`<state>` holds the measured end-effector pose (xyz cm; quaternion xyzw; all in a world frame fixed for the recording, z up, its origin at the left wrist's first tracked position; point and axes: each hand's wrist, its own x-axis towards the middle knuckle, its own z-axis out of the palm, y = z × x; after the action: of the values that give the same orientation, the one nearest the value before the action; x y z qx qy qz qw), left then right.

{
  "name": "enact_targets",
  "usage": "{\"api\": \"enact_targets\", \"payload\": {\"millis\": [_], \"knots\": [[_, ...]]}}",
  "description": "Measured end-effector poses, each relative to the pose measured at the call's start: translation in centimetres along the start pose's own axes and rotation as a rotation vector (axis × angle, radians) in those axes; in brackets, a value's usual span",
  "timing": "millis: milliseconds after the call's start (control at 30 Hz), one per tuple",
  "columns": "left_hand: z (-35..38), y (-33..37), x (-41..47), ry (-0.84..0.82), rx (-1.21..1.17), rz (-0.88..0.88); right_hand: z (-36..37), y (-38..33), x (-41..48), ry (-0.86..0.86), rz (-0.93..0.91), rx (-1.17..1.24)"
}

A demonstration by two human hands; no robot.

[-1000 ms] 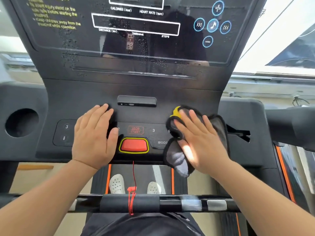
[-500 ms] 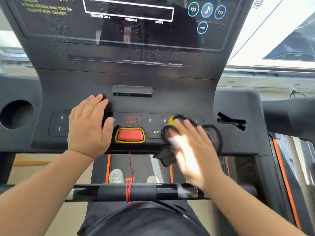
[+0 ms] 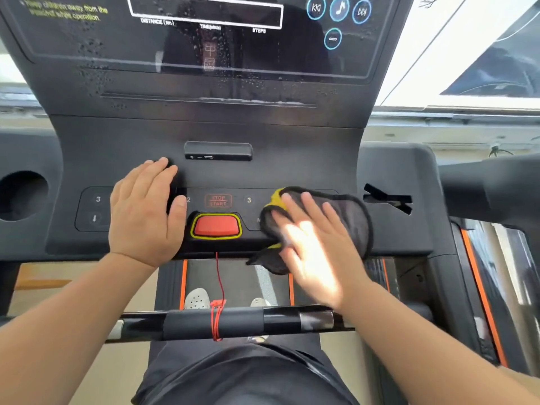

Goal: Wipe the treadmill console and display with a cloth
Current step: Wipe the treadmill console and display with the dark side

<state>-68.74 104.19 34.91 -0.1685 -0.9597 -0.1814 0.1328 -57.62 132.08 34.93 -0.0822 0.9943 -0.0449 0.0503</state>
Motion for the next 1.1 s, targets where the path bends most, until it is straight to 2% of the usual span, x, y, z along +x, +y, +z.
{"api": "enact_targets", "payload": {"millis": [100,167,333,400,533,633,900,967,1100], "knots": [[0.1,-0.1,0.0,0.016,-0.001,0.011,-0.6,3.7,0.1,0.02,0.226,0.026],[0.2,-0.1,0.0,0.028,-0.003,0.019,-0.8,4.4,1.5,0.027,0.315,0.028],[-0.1,-0.1,0.1,-0.01,-0.028,-0.002,-1.4,1.9,7.5,0.093,0.334,-0.007],[-0.3,-0.1,0.2,-0.013,-0.059,-0.007,-1.7,0.7,9.6,0.112,0.265,-0.012],[-0.9,-0.3,0.4,-0.007,-0.139,-0.068,-2.0,-1.6,11.8,0.118,-0.027,-0.075],[-1.6,-0.8,0.7,0.008,-0.181,-0.098,-2.3,-2.4,13.2,0.109,-0.168,-0.099],[-4.4,-5.9,1.4,0.04,-0.102,-0.213,-4.4,-7.9,19.0,0.143,-0.599,-0.243],[-4.8,-7.1,1.6,0.051,-0.101,-0.258,-4.2,-10.3,20.3,0.145,-0.647,-0.261],[-5.6,-9.4,2.2,0.028,-0.108,-0.331,-3.8,-12.1,21.1,0.157,-0.609,-0.275]]}}
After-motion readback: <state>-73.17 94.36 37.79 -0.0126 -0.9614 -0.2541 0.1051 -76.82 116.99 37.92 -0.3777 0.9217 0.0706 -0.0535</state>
